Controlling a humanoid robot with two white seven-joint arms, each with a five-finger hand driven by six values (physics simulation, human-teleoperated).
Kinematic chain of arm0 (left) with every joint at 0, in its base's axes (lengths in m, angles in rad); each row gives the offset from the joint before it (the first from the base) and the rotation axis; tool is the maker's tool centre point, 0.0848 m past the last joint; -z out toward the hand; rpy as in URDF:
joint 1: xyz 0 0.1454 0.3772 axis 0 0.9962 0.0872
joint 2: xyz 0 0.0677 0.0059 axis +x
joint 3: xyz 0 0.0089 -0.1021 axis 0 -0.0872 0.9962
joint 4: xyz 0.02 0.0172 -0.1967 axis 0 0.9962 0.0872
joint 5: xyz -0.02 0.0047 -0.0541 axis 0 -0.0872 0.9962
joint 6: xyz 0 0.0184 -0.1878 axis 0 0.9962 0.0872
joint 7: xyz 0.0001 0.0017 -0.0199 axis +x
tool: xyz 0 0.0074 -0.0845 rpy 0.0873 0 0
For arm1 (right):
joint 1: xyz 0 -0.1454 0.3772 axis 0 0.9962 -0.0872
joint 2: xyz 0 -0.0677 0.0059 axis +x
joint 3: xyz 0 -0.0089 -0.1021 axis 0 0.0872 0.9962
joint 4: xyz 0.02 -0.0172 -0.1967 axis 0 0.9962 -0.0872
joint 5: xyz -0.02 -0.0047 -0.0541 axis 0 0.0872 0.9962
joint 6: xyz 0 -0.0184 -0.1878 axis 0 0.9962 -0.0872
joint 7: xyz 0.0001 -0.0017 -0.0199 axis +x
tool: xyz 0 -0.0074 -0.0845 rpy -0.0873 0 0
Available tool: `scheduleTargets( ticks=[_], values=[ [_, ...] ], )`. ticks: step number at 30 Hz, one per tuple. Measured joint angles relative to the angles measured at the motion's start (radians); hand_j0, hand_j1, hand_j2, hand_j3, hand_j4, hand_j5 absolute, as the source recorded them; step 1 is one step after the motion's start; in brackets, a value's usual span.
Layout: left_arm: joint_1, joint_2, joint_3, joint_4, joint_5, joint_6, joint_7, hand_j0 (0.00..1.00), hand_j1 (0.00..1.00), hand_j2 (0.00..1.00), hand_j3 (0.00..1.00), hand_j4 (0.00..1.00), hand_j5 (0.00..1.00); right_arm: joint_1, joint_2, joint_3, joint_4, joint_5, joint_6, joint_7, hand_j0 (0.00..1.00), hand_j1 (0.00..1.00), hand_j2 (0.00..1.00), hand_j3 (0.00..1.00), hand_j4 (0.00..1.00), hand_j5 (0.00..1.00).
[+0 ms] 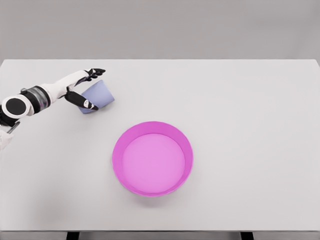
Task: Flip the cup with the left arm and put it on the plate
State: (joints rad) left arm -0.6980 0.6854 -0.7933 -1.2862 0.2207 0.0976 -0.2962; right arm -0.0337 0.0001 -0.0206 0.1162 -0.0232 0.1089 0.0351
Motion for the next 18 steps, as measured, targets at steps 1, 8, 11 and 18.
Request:
scheduleTargets(
  ticks=[1,8,11,18],
  values=[
    [-0.002,-0.007,-0.001,0.006,0.000,0.000,0.000,1.00,1.00,1.00,1.00,1.00,1.00,0.000,0.000,0.000,0.000,0.000,0.000,0.000,1.00,1.00,1.00,1.00,1.00,1.00],
    [-0.005,-0.030,-0.002,0.044,-0.001,0.006,0.000,1.00,1.00,1.00,1.00,1.00,1.00,0.000,0.000,0.000,0.000,0.000,0.000,0.000,1.00,1.00,1.00,1.00,1.00,1.00],
    [-0.003,-0.043,-0.002,0.051,-0.001,0.023,0.000,1.00,1.00,1.00,1.00,1.00,1.00,0.000,0.000,0.000,0.000,0.000,0.000,0.000,1.00,1.00,1.00,1.00,1.00,1.00],
    [-0.003,-0.058,0.001,0.058,0.007,0.037,0.000,0.71,0.71,0.71,0.71,0.71,0.71,0.000,0.000,0.000,0.000,0.000,0.000,0.000,1.00,1.00,1.00,1.00,1.00,1.00]
  ],
)
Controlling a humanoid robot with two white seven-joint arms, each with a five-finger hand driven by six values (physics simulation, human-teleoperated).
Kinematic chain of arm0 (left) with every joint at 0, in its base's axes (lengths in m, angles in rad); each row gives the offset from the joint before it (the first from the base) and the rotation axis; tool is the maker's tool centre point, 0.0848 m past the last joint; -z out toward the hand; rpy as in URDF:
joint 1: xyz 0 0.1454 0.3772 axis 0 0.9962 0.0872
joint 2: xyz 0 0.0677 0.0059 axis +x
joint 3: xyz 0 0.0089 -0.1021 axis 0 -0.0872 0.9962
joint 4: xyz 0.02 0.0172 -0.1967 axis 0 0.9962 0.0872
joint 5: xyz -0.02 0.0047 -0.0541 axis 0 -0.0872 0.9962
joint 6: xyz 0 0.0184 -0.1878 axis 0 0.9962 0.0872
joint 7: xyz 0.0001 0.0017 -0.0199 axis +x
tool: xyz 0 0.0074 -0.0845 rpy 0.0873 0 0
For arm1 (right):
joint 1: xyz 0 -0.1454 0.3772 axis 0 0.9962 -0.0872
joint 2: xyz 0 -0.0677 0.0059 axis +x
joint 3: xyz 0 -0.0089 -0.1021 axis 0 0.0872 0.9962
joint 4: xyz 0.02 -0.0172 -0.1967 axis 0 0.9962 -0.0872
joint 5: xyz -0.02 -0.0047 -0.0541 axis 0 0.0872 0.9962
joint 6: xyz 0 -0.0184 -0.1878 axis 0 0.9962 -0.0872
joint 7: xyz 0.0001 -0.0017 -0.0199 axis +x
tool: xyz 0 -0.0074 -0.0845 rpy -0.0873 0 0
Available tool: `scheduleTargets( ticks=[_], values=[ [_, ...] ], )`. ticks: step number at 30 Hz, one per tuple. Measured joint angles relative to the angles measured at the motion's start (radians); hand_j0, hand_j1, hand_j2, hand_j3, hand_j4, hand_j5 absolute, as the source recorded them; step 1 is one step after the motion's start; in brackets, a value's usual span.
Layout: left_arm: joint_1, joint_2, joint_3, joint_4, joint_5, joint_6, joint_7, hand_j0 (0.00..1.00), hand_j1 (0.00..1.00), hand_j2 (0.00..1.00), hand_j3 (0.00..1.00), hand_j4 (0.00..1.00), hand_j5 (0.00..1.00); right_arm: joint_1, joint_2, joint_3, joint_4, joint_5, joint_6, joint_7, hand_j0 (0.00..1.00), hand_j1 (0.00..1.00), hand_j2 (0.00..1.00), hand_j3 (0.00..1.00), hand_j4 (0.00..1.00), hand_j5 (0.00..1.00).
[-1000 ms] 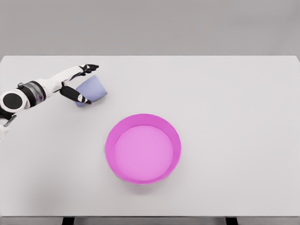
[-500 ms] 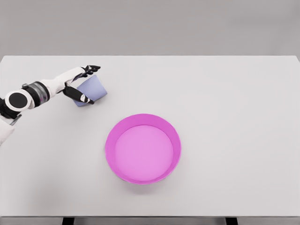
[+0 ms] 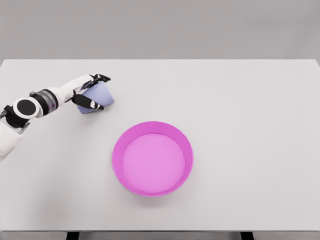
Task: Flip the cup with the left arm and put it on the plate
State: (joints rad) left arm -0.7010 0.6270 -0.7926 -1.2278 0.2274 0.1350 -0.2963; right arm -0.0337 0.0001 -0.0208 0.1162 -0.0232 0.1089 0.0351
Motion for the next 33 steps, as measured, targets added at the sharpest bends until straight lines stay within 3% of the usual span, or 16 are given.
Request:
scheduleTargets(
  ticks=[6,10,14,17,22,28,30,33],
  values=[
    [0.002,-0.003,0.003,-0.002,0.022,-0.002,0.001,0.67,0.67,0.67,0.67,0.67,0.67,0.000,0.000,0.000,0.000,0.000,0.000,0.000,1.00,1.00,1.00,1.00,1.00,1.00],
    [0.023,0.009,0.016,-0.056,0.081,-0.092,0.003,0.63,0.63,0.63,0.63,0.63,0.63,0.000,0.000,0.000,0.000,0.000,0.000,0.000,1.00,1.00,1.00,1.00,1.00,1.00],
    [0.127,0.060,0.084,-0.177,0.129,-0.255,0.001,0.63,0.63,0.63,0.63,0.63,0.63,0.000,0.000,0.000,0.000,0.000,0.000,0.000,1.00,1.00,1.00,1.00,1.00,1.00],
    [0.250,0.107,0.148,-0.299,0.165,-0.399,0.004,0.63,0.63,0.63,0.63,0.63,0.63,0.000,0.000,0.000,0.000,0.000,0.000,0.000,1.00,1.00,1.00,1.00,1.00,1.00],
    [0.341,0.159,0.201,-0.464,0.231,-0.605,0.032,0.63,0.63,0.63,0.63,0.63,0.63,0.000,0.000,0.000,0.000,0.000,0.000,0.000,1.00,1.00,1.00,1.00,1.00,1.00],
    [0.408,0.115,0.196,-0.526,0.276,-0.720,0.114,0.59,0.59,0.59,0.59,0.59,0.59,0.000,0.000,0.000,0.000,0.000,0.000,0.000,1.00,1.00,1.00,1.00,1.00,1.00],
    [0.405,0.092,0.161,-0.531,0.304,-0.733,0.142,0.52,0.52,0.52,0.52,0.52,0.52,0.000,0.000,0.000,0.000,0.000,0.000,0.000,1.00,1.00,1.00,1.00,1.00,1.00],
    [0.408,0.064,0.104,-0.534,0.341,-0.741,0.192,0.51,0.51,0.51,0.51,0.51,0.51,0.000,0.000,0.000,0.000,0.000,0.000,0.000,1.00,1.00,1.00,1.00,1.00,1.00]
  ],
)
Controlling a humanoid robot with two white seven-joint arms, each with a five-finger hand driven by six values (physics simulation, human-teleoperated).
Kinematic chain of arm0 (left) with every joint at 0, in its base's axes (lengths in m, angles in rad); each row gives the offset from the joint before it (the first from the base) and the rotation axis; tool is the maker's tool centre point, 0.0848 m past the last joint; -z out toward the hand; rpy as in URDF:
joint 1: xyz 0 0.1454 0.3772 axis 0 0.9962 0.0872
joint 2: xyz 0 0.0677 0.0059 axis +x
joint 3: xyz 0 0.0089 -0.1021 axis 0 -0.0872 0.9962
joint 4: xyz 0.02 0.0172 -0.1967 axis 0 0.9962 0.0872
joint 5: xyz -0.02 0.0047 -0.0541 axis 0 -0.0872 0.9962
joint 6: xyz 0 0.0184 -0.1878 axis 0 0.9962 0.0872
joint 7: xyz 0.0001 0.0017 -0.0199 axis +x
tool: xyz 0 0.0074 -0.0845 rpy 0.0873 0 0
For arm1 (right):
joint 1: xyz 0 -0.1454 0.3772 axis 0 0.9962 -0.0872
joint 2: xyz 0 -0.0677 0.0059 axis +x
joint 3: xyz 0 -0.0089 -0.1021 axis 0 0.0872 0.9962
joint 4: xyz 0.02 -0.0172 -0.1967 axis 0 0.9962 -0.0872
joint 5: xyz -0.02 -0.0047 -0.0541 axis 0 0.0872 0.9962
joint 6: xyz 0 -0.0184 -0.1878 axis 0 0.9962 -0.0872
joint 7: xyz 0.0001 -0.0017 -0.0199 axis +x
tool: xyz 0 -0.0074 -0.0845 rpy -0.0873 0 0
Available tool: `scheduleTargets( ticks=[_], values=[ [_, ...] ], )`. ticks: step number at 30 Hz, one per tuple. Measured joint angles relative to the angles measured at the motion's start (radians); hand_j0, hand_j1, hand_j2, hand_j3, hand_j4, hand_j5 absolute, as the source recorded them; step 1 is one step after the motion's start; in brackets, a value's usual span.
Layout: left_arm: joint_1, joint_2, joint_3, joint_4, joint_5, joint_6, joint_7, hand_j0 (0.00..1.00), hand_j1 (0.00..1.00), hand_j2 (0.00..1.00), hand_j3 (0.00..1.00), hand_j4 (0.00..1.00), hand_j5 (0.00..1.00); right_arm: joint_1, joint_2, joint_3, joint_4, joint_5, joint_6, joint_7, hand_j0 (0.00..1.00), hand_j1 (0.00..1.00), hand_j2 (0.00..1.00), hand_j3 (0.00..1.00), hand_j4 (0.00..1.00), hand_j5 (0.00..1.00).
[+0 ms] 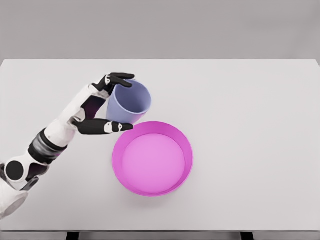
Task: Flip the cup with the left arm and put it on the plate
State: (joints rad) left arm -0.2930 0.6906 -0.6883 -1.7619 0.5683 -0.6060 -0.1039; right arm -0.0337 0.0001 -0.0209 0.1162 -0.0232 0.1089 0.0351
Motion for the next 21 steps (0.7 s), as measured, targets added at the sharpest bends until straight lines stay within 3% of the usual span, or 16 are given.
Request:
scheduleTargets(
  ticks=[7,14,21],
  values=[
    [0.038,-0.049,-0.098,-0.002,0.051,-0.004,0.031,0.49,0.49,0.49,0.49,0.49,0.49,0.000,0.000,0.000,0.000,0.000,0.000,0.000,1.00,1.00,1.00,1.00,1.00,1.00],
    [0.057,-0.071,-0.104,-0.001,0.054,-0.005,0.033,0.50,0.50,0.50,0.50,0.50,0.50,0.000,0.000,0.000,0.000,0.000,0.000,0.000,1.00,1.00,1.00,1.00,1.00,1.00],
    [0.080,-0.159,-0.092,-0.002,0.060,-0.005,0.035,0.49,0.49,0.49,0.49,0.49,0.49,0.000,0.000,0.000,0.000,0.000,0.000,0.000,1.00,1.00,1.00,1.00,1.00,1.00]
  ],
)
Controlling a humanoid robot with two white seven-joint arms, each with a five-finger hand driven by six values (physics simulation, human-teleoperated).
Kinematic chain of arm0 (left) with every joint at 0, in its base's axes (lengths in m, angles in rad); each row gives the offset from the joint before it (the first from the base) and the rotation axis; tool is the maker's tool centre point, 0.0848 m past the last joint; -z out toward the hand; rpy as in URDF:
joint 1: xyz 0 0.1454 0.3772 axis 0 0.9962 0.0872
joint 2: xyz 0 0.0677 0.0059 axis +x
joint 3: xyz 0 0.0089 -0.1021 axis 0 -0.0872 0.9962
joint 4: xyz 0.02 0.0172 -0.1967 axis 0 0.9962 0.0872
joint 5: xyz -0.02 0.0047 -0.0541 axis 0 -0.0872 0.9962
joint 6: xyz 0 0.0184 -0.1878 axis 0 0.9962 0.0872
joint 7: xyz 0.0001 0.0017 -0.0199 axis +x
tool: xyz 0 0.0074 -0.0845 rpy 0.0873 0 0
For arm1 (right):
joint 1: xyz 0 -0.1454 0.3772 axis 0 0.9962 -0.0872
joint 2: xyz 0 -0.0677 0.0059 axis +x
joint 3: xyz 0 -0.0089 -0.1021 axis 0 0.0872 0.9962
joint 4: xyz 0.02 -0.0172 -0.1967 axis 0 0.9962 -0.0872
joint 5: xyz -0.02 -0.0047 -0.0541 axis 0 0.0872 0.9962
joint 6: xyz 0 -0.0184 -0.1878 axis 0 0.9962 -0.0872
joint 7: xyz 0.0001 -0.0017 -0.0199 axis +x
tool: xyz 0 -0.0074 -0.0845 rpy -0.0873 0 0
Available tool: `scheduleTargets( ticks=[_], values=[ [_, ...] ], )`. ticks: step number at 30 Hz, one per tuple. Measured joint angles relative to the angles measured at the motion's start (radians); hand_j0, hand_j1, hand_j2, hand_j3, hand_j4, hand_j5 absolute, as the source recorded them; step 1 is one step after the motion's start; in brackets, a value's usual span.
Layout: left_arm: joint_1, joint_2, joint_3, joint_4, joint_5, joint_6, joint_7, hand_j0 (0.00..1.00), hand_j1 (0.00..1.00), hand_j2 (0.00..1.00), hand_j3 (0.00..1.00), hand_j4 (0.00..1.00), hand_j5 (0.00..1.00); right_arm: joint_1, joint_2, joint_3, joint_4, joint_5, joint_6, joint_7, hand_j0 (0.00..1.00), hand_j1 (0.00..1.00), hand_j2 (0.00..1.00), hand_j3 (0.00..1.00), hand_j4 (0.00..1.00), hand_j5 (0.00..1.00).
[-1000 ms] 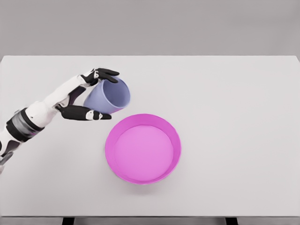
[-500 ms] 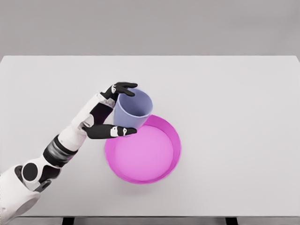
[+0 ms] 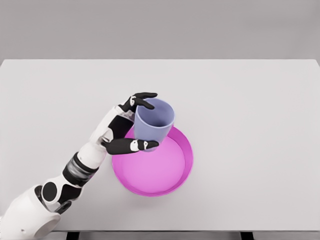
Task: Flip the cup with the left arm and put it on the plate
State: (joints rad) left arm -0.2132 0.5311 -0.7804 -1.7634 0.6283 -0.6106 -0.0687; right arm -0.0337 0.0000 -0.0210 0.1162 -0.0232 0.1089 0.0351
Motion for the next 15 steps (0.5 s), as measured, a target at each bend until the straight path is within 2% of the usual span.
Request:
scheduleTargets(
  ticks=[4,8,15],
  values=[
    [0.028,-0.037,0.049,0.000,-0.006,0.000,-0.002,0.49,0.49,0.49,0.49,0.49,0.49,0.000,0.000,0.000,0.000,0.000,0.000,0.000,1.00,1.00,1.00,1.00,1.00,1.00],
    [0.058,-0.055,0.101,0.008,-0.064,0.000,-0.003,0.51,0.51,0.51,0.51,0.51,0.51,0.000,0.000,0.000,0.000,0.000,0.000,0.000,1.00,1.00,1.00,1.00,1.00,1.00],
    [0.081,-0.079,0.115,0.010,-0.183,0.000,-0.001,0.51,0.51,0.51,0.51,0.51,0.51,0.000,0.000,0.000,0.000,0.000,0.000,0.000,1.00,1.00,1.00,1.00,1.00,1.00]
  ],
)
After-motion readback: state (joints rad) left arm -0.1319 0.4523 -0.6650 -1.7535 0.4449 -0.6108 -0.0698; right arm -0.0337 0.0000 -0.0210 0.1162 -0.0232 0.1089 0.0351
